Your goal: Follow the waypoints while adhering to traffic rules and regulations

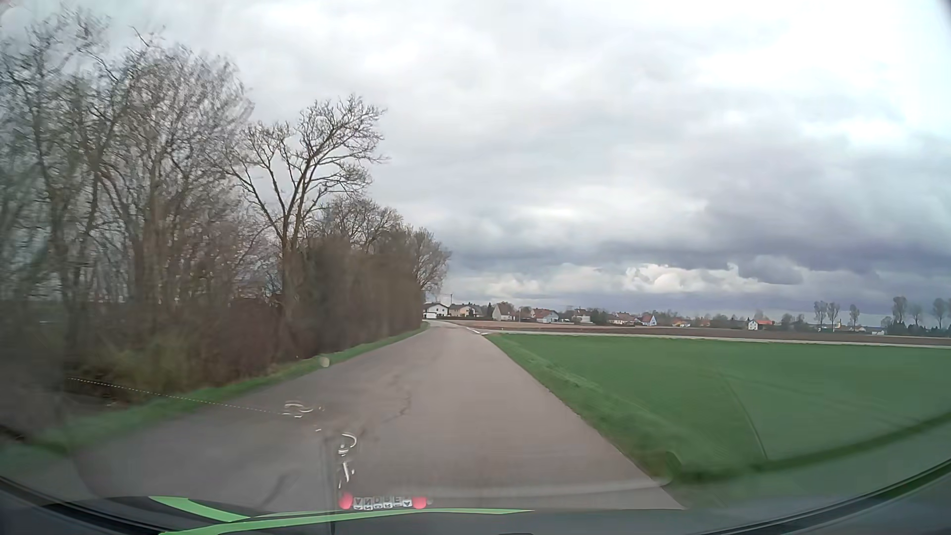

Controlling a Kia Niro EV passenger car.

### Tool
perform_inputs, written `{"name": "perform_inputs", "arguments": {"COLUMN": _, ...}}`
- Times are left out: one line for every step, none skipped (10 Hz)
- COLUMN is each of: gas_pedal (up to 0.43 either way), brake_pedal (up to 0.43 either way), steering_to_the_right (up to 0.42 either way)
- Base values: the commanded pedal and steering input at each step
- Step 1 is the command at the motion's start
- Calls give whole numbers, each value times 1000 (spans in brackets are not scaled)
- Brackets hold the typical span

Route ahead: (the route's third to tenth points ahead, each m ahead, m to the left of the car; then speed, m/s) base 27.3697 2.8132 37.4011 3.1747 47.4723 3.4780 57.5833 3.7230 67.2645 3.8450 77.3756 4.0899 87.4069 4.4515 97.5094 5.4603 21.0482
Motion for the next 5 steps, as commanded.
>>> {"name": "perform_inputs", "arguments": {"gas_pedal": 197, "brake_pedal": 0, "steering_to_the_right": 2}}
{"name": "perform_inputs", "arguments": {"gas_pedal": 197, "brake_pedal": 0, "steering_to_the_right": 2}}
{"name": "perform_inputs", "arguments": {"gas_pedal": 197, "brake_pedal": 0, "steering_to_the_right": 1}}
{"name": "perform_inputs", "arguments": {"gas_pedal": 189, "brake_pedal": 0, "steering_to_the_right": 1}}
{"name": "perform_inputs", "arguments": {"gas_pedal": 177, "brake_pedal": 0, "steering_to_the_right": 2}}
